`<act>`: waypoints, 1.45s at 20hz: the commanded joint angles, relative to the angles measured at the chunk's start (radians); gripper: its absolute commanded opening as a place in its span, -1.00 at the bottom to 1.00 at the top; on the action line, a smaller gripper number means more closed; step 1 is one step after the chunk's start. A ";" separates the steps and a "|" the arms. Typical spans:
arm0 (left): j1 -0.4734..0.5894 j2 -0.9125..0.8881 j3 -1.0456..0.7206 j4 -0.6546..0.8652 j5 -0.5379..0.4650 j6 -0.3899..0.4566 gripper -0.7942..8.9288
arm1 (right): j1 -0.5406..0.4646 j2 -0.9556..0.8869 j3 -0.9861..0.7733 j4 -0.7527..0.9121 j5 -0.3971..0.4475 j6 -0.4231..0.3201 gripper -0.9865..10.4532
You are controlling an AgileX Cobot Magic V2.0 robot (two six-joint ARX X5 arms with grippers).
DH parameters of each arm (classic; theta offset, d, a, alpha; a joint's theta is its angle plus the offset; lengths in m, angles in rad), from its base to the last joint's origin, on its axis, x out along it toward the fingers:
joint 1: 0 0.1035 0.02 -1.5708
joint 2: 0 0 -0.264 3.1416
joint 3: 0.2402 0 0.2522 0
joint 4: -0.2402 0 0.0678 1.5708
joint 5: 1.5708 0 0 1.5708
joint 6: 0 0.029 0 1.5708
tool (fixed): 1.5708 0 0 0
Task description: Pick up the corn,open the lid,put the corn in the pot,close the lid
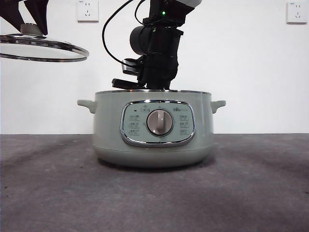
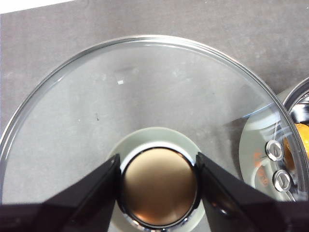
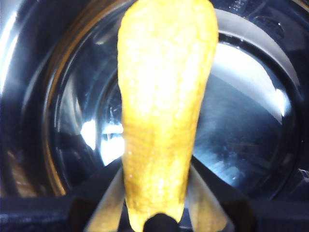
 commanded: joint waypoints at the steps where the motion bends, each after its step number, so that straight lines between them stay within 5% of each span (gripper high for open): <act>1: 0.001 -0.022 0.006 0.027 0.034 0.012 -0.86 | 0.005 0.029 -0.001 -0.005 0.004 0.023 0.05; 12: -0.015 -0.022 0.006 0.025 0.109 0.002 -0.85 | 0.014 -0.191 0.031 -0.134 0.132 0.022 0.07; 17: -0.111 -0.021 0.006 0.025 0.108 -0.025 -0.85 | 0.014 -0.330 0.018 -0.197 0.156 0.023 -0.87; 19: -0.160 -0.020 0.006 0.031 0.100 -0.039 -0.86 | 0.014 -0.399 -0.012 -0.198 0.169 0.025 -0.84; 29: -0.423 0.011 0.006 0.076 0.021 -0.099 -0.86 | 0.010 -0.980 -0.642 -0.121 0.304 0.025 -0.84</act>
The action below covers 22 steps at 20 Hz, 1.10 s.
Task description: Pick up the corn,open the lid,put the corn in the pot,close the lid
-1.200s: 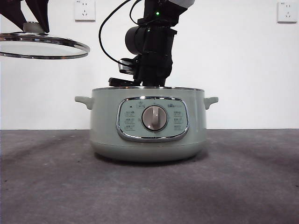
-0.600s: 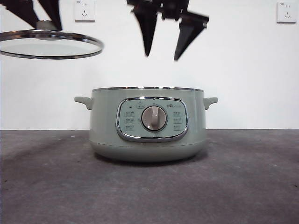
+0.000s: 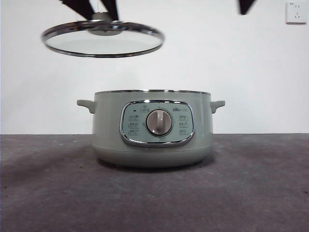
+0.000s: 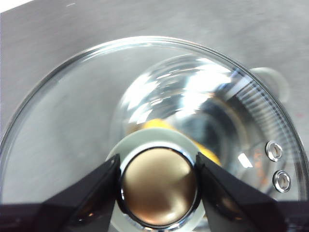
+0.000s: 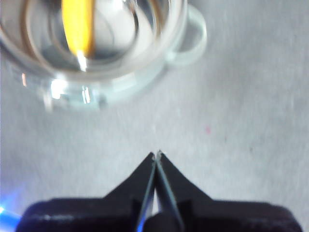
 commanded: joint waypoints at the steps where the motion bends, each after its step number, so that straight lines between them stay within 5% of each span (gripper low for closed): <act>1: -0.047 0.014 0.006 0.054 0.003 -0.029 -0.86 | -0.008 -0.121 -0.124 0.045 0.003 0.007 -0.84; 7: -0.130 0.092 0.006 0.087 -0.019 -0.046 -0.86 | -0.026 -0.314 -0.270 -0.006 0.003 0.032 -0.84; 22: -0.162 0.242 0.006 0.111 -0.050 -0.046 -0.85 | -0.025 -0.485 -0.284 -0.042 -0.045 0.068 -0.84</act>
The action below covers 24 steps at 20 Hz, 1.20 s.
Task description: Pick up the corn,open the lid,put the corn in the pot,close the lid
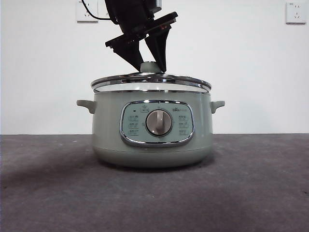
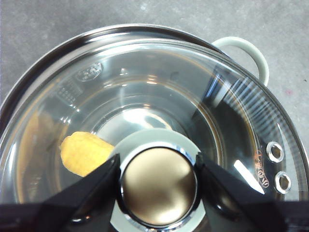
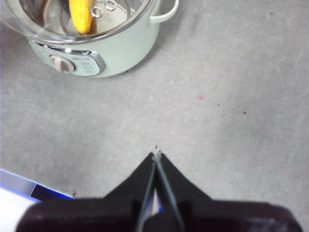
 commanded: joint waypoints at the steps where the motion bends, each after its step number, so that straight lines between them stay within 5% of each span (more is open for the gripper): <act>1: -0.002 0.011 0.006 0.019 -0.031 -0.006 -0.86 | 0.003 -0.003 -0.011 -0.022 -0.012 0.010 -0.84; 19: -0.008 0.073 0.006 0.061 -0.029 -0.002 -0.82 | 0.003 -0.005 -0.011 -0.022 -0.015 0.024 -0.84; 20: -0.008 0.073 0.006 0.061 -0.029 -0.002 -0.65 | 0.003 -0.005 -0.011 -0.022 -0.015 0.024 -0.84; 23: -0.008 0.069 0.006 0.071 -0.029 -0.004 0.43 | 0.003 -0.005 -0.011 -0.022 -0.015 0.024 -0.84; 24: -0.008 0.064 0.006 0.075 -0.029 -0.003 0.58 | 0.003 -0.005 -0.011 -0.022 -0.015 0.023 -0.84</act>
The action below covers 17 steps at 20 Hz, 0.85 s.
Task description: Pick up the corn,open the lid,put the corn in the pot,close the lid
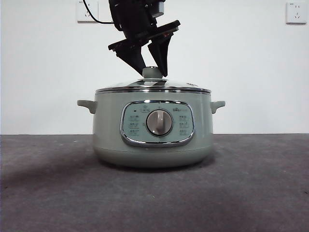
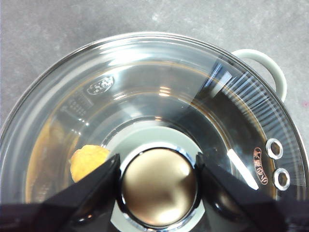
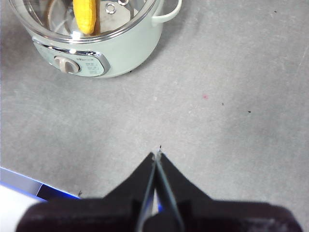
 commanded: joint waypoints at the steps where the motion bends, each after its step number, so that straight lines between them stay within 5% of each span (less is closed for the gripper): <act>1: -0.003 0.021 -0.005 0.028 0.007 -0.003 0.58 | 0.003 -0.002 -0.011 -0.022 -0.001 0.010 -0.84; 8: -0.002 -0.140 -0.005 0.026 0.001 0.000 0.51 | 0.003 -0.002 -0.011 -0.022 0.000 0.010 -0.84; 10: -0.002 -0.212 -0.005 -0.044 0.001 0.005 -0.07 | 0.003 0.000 -0.011 -0.022 0.000 0.010 -0.84; 12: -0.002 -0.290 -0.005 -0.143 0.001 0.030 -0.87 | 0.003 0.000 -0.011 -0.022 0.001 0.010 -0.84; 17: -0.002 -0.480 -0.005 -0.303 0.001 0.057 -0.84 | 0.003 0.001 -0.011 -0.021 0.028 0.011 -0.83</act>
